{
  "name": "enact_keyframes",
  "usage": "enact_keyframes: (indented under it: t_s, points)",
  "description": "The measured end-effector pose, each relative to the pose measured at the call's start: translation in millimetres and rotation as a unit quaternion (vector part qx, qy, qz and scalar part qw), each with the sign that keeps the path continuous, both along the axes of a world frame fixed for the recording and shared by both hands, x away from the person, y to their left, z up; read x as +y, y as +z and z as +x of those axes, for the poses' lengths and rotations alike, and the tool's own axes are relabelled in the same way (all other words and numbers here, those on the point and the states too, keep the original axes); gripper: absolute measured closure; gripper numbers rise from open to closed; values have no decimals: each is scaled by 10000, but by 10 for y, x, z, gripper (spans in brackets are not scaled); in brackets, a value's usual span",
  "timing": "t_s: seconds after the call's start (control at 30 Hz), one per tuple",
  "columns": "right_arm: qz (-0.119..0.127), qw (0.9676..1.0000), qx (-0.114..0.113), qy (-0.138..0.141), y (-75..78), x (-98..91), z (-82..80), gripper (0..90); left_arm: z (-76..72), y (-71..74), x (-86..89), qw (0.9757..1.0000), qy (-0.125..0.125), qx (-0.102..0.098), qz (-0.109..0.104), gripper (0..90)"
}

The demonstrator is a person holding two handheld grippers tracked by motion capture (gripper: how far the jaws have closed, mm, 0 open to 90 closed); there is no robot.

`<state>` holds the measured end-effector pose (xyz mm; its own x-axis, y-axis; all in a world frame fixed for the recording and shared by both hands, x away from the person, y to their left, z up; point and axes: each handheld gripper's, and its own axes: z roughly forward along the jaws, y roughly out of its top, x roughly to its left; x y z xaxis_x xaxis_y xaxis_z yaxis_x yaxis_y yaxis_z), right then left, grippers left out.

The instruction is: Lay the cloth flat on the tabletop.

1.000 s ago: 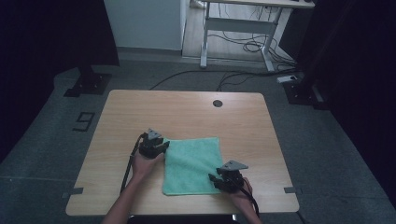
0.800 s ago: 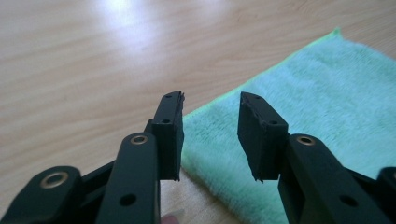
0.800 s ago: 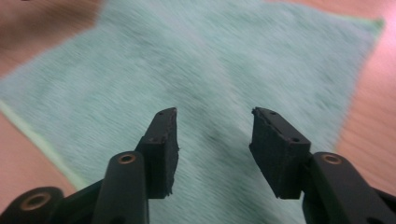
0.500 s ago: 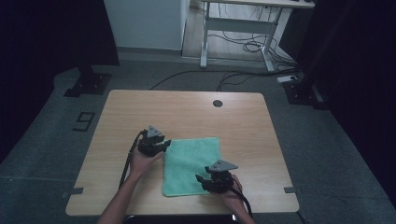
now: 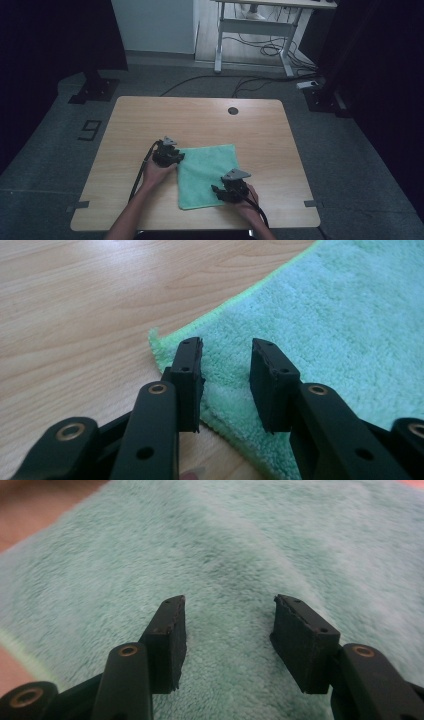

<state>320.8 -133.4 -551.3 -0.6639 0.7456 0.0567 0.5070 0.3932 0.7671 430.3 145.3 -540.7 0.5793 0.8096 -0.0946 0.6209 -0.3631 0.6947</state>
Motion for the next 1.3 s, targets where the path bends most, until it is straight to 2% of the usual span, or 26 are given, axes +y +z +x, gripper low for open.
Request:
enact_keyframes:
  t_s: [0.07, 0.13, 0.27, 0.4, 0.43, 0.57, 0.67, 0.7, 0.77, 0.8, 0.87, 0.9, 0.93, 1.03, 1.13, 1.17, 1.23, 1.3]
  points:
    - [8, 9999, 61, -110, 17, -26, 24, 450, 5, 6, -20, 10000, 0, 20, 29, 646]
    - [120, 9999, -24, -40, 58, 15, -31, 454, 0, 3, -20, 10000, -6, 8, 30, 640]
    - [395, 9975, -161, 566, 201, 274, -235, 462, 1, -2, -13, 10000, 22, 6, -16, 640]
    - [543, 9919, -133, 1137, 271, 553, -358, 464, 2, -1, -11, 10000, 28, 20, -30, 641]
    - [532, 9898, -101, 1318, 268, 666, -391, 464, 3, -1, -11, 10000, 26, 20, -30, 642]
    - [354, 9865, 22, 1601, 208, 885, -463, 472, -1, -6, -5, 10000, 46, 13, -64, 642]
    - [-133, 9877, -46, 1557, 108, 993, -510, 494, -6, -6, -12, 10000, 39, -2, -32, 641]
    - [-203, 9881, -59, 1521, 85, 1002, -519, 506, -8, -6, -16, 10000, 46, -14, -22, 640]
    - [-308, 9887, -82, 1465, 59, 1003, -530, 564, -10, -7, -22, 10000, 55, -24, -12, 641]
    - [-373, 9890, -151, 1420, 46, 995, -534, 614, -10, -7, -21, 10000, 56, -22, -15, 641]
    - [-329, 9902, -122, 1355, 47, 967, -519, 742, -8, -6, -18, 10000, 51, -14, -21, 641]
    - [-232, 9907, -56, 1337, 50, 941, -498, 806, -6, -5, -16, 10000, 50, -10, -22, 641]
    - [-18, 9906, 44, 1368, 60, 903, -479, 844, -4, -4, -14, 10000, 46, 0, -25, 641]
    - [571, 9903, 99, 1264, 144, 724, -434, 867, 3, -1, -9, 10000, 36, 36, -49, 639]
    - [930, 9890, 63, 1152, 269, 519, -413, 865, 8, 2, -11, 10000, 39, 54, -56, 638]
    - [1007, 9888, 38, 1100, 300, 455, -410, 864, 8, 3, -12, 10000, 40, 56, -51, 638]
    - [994, 9900, 5, 1002, 326, 357, -398, 863, 7, 3, -16, 10000, 51, 53, -49, 635]
    - [1029, 9900, 93, 956, 310, 275, -378, 857, 6, 3, -19, 10000, 56, 52, -41, 632]
